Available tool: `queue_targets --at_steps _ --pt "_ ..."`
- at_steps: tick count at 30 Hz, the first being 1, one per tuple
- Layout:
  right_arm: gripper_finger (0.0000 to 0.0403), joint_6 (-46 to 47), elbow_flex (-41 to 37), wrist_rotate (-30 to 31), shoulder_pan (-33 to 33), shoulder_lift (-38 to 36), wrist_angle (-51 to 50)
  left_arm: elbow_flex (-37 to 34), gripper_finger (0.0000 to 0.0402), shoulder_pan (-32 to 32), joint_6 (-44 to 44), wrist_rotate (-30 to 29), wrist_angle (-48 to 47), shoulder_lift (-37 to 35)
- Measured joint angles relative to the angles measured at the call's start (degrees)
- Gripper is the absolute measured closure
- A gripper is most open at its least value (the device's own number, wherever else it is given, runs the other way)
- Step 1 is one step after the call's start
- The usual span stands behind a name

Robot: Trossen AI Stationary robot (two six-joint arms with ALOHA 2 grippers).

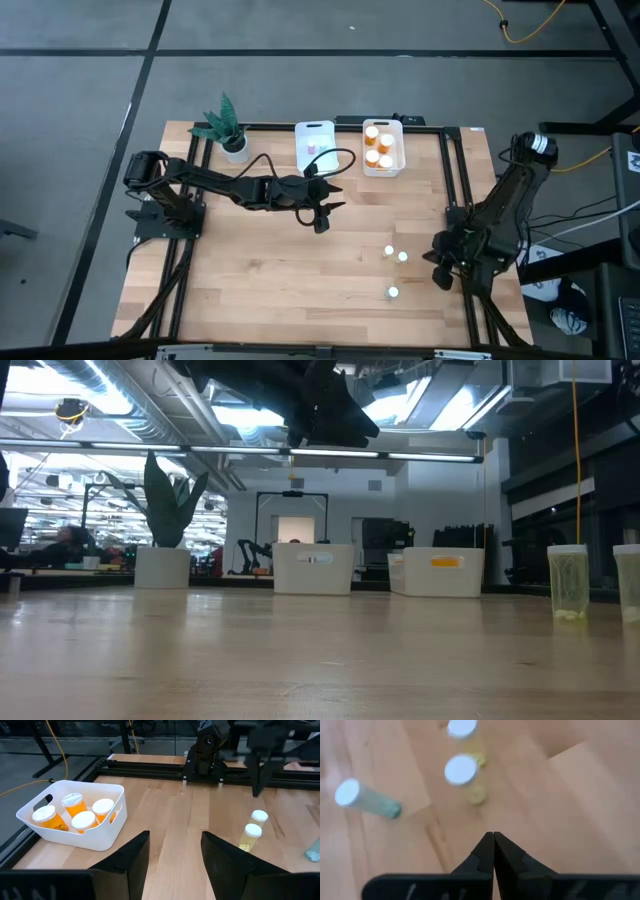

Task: Pick and place medicine bottles into bin by pill shape (circle, oval)
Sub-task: Put the small yellow tablet bottle into the left white bin

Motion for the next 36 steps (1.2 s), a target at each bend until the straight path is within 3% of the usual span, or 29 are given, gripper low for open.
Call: queue_targets --at_steps 6,19,36 --pt "0.0398 -8.55 -7.63 -0.61 -1.71 -1.11 17.49 0.00 0.0233 0.00 0.00 0.00 -0.02 0.00" --pt "0.0397 -31.49 -7.87 -5.60 -11.32 1.18 29.88 0.00 0.0233 0.02 0.02 0.00 0.00 0.00" --pt "0.0400 -40.12 -7.87 -11.20 -19.10 7.20 35.47 0.00 0.0233 -0.02 0.01 0.00 0.00 -0.02"
